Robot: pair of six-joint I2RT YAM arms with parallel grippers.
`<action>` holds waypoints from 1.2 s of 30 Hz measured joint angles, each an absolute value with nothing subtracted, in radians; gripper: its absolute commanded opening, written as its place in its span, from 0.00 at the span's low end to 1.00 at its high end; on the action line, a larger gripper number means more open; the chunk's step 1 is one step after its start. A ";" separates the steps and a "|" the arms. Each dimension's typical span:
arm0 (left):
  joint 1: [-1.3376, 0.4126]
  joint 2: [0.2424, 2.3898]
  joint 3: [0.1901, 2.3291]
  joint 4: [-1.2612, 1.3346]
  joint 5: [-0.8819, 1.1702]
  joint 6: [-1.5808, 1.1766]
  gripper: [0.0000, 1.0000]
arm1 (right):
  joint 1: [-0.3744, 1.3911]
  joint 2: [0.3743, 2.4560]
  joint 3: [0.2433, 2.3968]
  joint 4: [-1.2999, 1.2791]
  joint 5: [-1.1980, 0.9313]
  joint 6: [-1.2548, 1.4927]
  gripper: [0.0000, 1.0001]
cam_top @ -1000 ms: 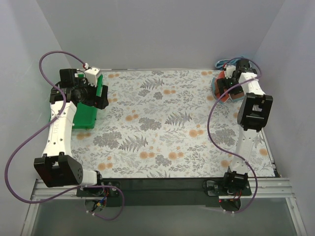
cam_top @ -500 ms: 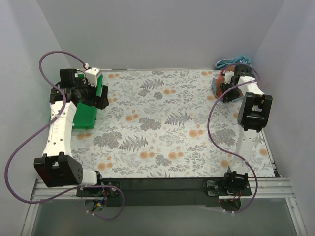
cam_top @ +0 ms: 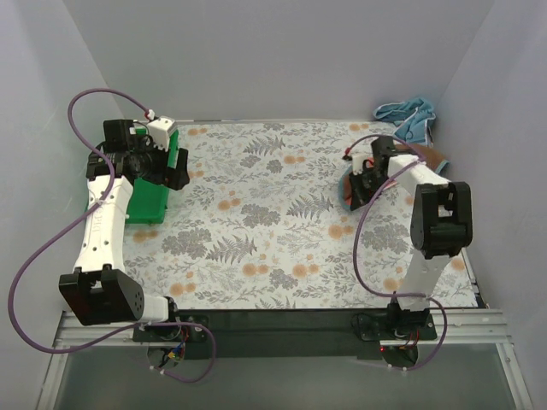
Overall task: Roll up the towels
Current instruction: Move the towel to the center of the board, then flatten the towel
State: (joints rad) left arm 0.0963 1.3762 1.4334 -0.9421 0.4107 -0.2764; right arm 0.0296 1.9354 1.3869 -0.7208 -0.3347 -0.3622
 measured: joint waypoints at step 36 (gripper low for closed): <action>-0.366 1.937 1.465 -0.728 0.592 -0.310 0.83 | 0.007 1.626 1.082 -0.794 -0.140 -0.585 0.65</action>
State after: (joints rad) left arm -0.3660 1.9373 1.4647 -0.7284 0.5919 -0.3099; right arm 0.0071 1.6257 1.0821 -0.7937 -0.1402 -0.5846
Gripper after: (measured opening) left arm 0.852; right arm 0.661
